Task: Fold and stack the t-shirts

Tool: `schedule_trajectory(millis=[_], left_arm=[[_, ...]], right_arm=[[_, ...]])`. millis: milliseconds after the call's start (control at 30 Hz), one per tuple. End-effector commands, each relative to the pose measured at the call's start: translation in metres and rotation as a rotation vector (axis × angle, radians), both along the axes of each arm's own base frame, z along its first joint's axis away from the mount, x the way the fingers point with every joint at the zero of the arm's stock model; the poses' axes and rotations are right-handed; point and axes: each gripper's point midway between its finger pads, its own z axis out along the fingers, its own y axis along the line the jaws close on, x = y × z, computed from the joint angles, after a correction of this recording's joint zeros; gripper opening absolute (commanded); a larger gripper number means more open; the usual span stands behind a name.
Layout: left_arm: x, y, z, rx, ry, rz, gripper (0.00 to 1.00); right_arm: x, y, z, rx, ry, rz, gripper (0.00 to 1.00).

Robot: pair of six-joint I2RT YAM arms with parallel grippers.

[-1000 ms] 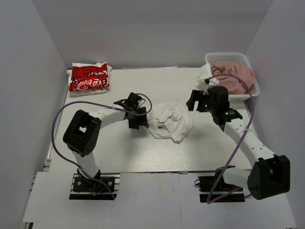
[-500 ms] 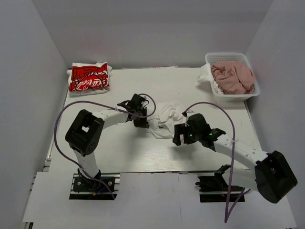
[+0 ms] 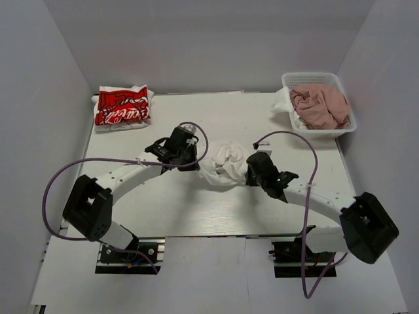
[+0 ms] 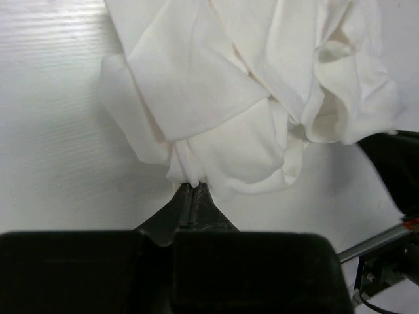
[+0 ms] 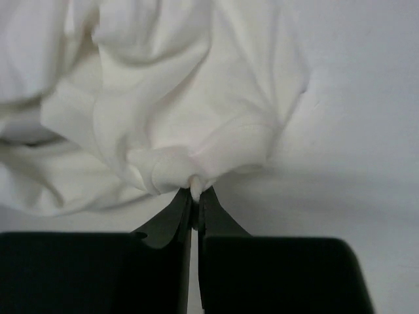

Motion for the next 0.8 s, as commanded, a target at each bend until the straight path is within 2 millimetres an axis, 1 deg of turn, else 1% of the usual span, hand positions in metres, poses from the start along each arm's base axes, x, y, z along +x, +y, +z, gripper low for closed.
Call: schedule_trajectory(millis=[0, 33, 67, 100, 133, 167, 200, 233, 267, 300, 333, 367, 400, 433, 467, 500, 533, 567, 600, 633, 667, 700, 733, 767], left_arm=[[0.022, 0.025, 0.077, 0.038, -0.201, 0.123, 0.0], [0.025, 0.033, 0.087, 0.052, -0.221, 0.171, 0.0], [0.023, 0.044, 0.109, 0.06, -0.251, 0.211, 0.0], [0.027, 0.058, 0.121, 0.094, -0.292, 0.28, 0.0], [0.029, 0.065, 0.141, 0.08, -0.325, 0.323, 0.0], [0.026, 0.08, 0.15, 0.118, -0.348, 0.367, 0.0], [0.022, 0.089, 0.17, 0.096, -0.385, 0.402, 0.0], [0.02, 0.096, 0.19, 0.076, -0.42, 0.437, 0.0], [0.015, 0.111, 0.2, 0.105, -0.444, 0.48, 0.0], [0.01, 0.119, 0.212, 0.096, -0.464, 0.508, 0.0], [0.001, 0.129, 0.235, 0.056, -0.507, 0.541, 0.0], [-0.007, 0.138, 0.243, 0.055, -0.52, 0.555, 0.0], [-0.013, 0.142, 0.255, 0.023, -0.538, 0.567, 0.0], [-0.019, 0.145, 0.266, -0.013, -0.559, 0.567, 0.0], [-0.035, 0.153, 0.282, -0.07, -0.597, 0.554, 0.0], [-0.041, 0.155, 0.296, -0.116, -0.633, 0.549, 0.0], [-0.045, 0.158, 0.294, -0.127, -0.642, 0.552, 0.0], [-0.05, 0.161, 0.296, -0.149, -0.66, 0.556, 0.0], [-0.053, 0.166, 0.295, -0.168, -0.678, 0.569, 0.0], [-0.052, 0.165, 0.289, -0.156, -0.669, 0.567, 0.0], [-0.051, 0.163, 0.284, -0.152, -0.659, 0.557, 0.0], [-0.047, 0.158, 0.279, -0.141, -0.642, 0.544, 0.0], [-0.035, 0.149, 0.259, -0.079, -0.59, 0.531, 0.0], [-0.029, 0.144, 0.25, -0.052, -0.568, 0.525, 0.0]], right_arm=[[0.043, -0.021, 0.103, 0.066, -0.303, -0.213, 0.0], [0.048, -0.024, 0.13, 0.088, -0.351, -0.242, 0.0], [0.048, -0.032, 0.151, 0.108, -0.397, -0.27, 0.0], [0.047, -0.056, 0.167, 0.072, -0.446, -0.368, 0.0], [0.047, -0.062, 0.205, 0.13, -0.511, -0.406, 0.0], [0.046, -0.069, 0.218, 0.138, -0.538, -0.432, 0.0], [0.043, -0.085, 0.235, 0.136, -0.589, -0.495, 0.0], [0.038, -0.093, 0.268, 0.179, -0.646, -0.514, 0.0], [0.035, -0.102, 0.279, 0.167, -0.675, -0.538, 0.0], [0.026, -0.115, 0.304, 0.202, -0.722, -0.573, 0.0], [0.021, -0.125, 0.32, 0.198, -0.75, -0.601, 0.0], [0.017, -0.13, 0.325, 0.205, -0.754, -0.615, 0.0], [0.012, -0.135, 0.336, 0.218, -0.771, -0.62, 0.0], [-0.001, -0.144, 0.349, 0.267, -0.801, -0.62, 0.0], [-0.004, -0.147, 0.356, 0.29, -0.822, -0.617, 0.0], [-0.012, -0.151, 0.364, 0.308, -0.848, -0.593, 0.0], [-0.018, -0.15, 0.369, 0.339, -0.858, -0.559, 0.0], [-0.022, -0.152, 0.371, 0.345, -0.861, -0.552, 0.0], [-0.023, -0.152, 0.369, 0.351, -0.854, -0.555, 0.0], [-0.023, -0.153, 0.361, 0.321, -0.834, -0.555, 0.0], [-0.017, -0.149, 0.351, 0.294, -0.811, -0.556, 0.0], [-0.015, -0.153, 0.344, 0.271, -0.799, -0.588, 0.0], [-0.013, -0.156, 0.331, 0.237, -0.772, -0.624, 0.0], [-0.006, -0.155, 0.313, 0.192, -0.73, -0.661, 0.0]])
